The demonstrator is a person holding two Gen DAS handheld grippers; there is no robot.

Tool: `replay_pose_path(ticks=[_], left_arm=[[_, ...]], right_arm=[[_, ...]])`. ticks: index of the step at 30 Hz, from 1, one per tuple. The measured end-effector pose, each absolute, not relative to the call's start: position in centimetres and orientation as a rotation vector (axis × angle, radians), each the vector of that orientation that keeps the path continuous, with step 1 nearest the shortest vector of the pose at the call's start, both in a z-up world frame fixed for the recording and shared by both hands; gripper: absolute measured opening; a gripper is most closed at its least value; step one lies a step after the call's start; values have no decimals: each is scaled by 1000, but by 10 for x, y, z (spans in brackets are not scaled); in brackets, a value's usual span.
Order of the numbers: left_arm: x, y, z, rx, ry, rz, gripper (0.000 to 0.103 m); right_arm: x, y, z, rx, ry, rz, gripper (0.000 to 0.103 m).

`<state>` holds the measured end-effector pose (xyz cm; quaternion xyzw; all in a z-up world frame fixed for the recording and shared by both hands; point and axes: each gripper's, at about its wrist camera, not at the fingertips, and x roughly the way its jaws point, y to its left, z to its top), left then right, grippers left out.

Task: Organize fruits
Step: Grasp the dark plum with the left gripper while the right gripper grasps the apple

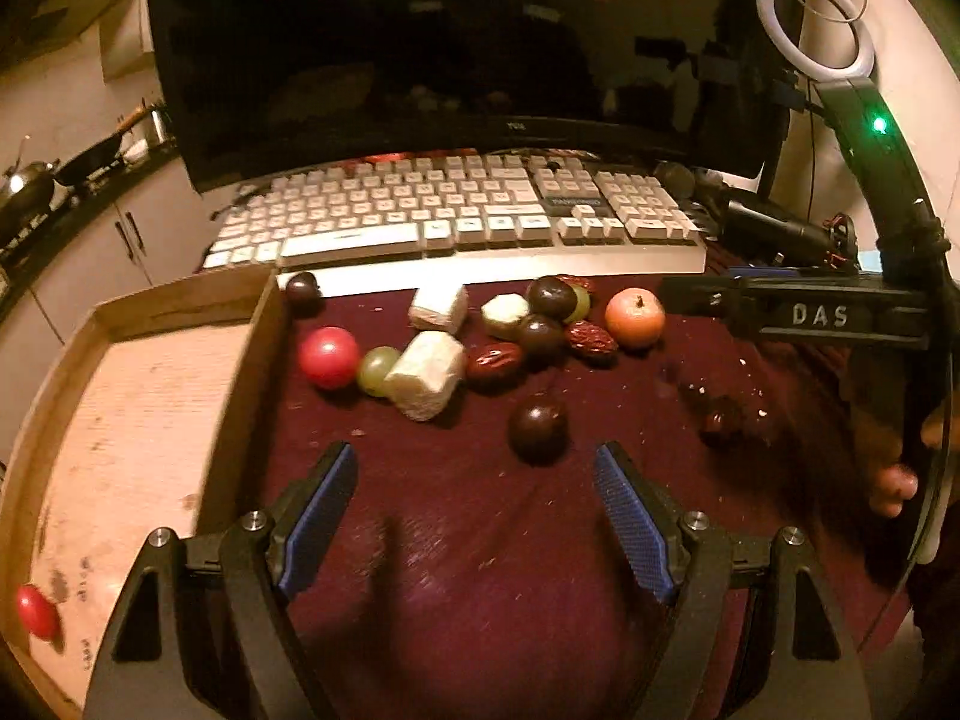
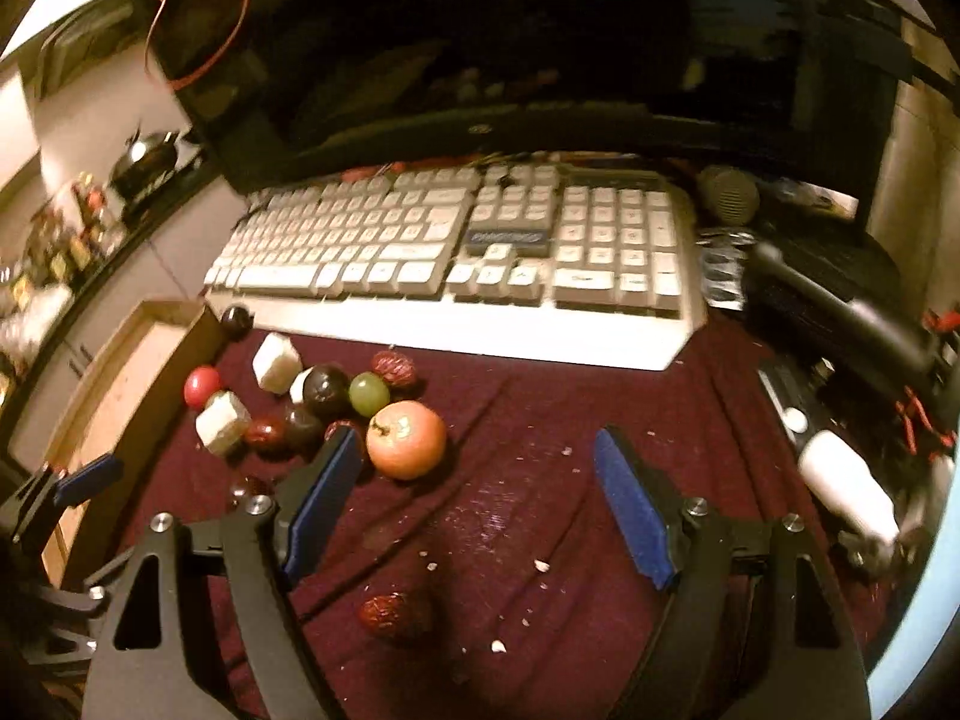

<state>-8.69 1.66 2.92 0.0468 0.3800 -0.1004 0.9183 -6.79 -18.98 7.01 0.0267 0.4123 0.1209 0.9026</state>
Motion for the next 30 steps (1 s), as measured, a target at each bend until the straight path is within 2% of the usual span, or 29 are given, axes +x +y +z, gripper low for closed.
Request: replay_pose_path(ticks=[8,12,14,15,19,23,30], left_arm=[[-73,9,16,89,828,-273,80],[-67,5,13,76,846,-309,70],[-62,5,10,57,874,-328,59],[-59,4,8,47,891,-339,52],[-55,-2,9,41,897,-363,50],[-50,-7,8,63,908,-343,50],[-44,-20,7,130,929,-284,50]], right_arm=[[-49,-171,57,30,895,291,80],[-41,-167,47,36,922,294,80],[-39,-167,43,40,935,300,75],[-37,-168,42,47,940,309,68],[-37,-171,41,56,927,307,55],[-41,-162,40,-7,916,300,52],[-42,-155,39,-87,900,281,51]])
